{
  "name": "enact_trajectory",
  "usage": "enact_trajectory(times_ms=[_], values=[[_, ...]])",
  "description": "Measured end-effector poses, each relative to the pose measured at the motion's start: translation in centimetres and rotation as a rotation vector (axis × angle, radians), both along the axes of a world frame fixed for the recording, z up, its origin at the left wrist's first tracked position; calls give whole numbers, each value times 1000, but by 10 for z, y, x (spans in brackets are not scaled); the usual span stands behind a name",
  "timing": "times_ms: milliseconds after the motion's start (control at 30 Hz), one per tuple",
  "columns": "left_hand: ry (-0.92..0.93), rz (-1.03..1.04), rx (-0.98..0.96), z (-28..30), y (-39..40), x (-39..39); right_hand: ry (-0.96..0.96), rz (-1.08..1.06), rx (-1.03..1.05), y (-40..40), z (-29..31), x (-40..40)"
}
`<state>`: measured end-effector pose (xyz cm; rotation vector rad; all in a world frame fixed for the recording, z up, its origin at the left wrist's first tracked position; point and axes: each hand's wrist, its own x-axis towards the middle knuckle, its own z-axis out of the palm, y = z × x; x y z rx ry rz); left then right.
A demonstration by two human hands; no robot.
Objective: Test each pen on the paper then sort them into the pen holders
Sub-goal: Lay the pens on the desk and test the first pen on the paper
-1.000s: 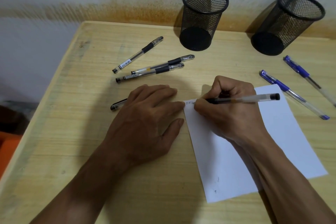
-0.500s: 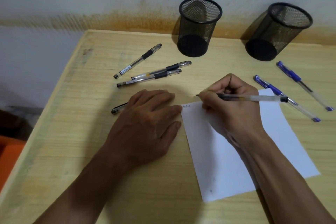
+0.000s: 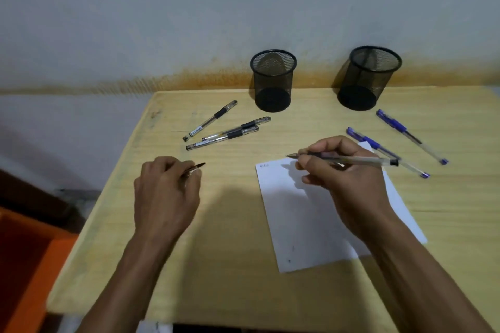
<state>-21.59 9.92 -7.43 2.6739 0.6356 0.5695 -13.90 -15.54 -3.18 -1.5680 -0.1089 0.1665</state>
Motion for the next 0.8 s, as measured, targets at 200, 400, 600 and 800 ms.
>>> enact_trajectory(times_ms=[200,400,600,800], values=[[14,-84,6,7,-5,1,26,33,11,-6,9,-23],[-364,-254,-602,51,-79,-13,-114,49,58,-26,45,-44],[-359,-495,-622,64,-108,-19,-273,17,21,-47,63,-55],[-349,-606,-535,72,-123,-21,-279,-19,-33,-62,57,-58]])
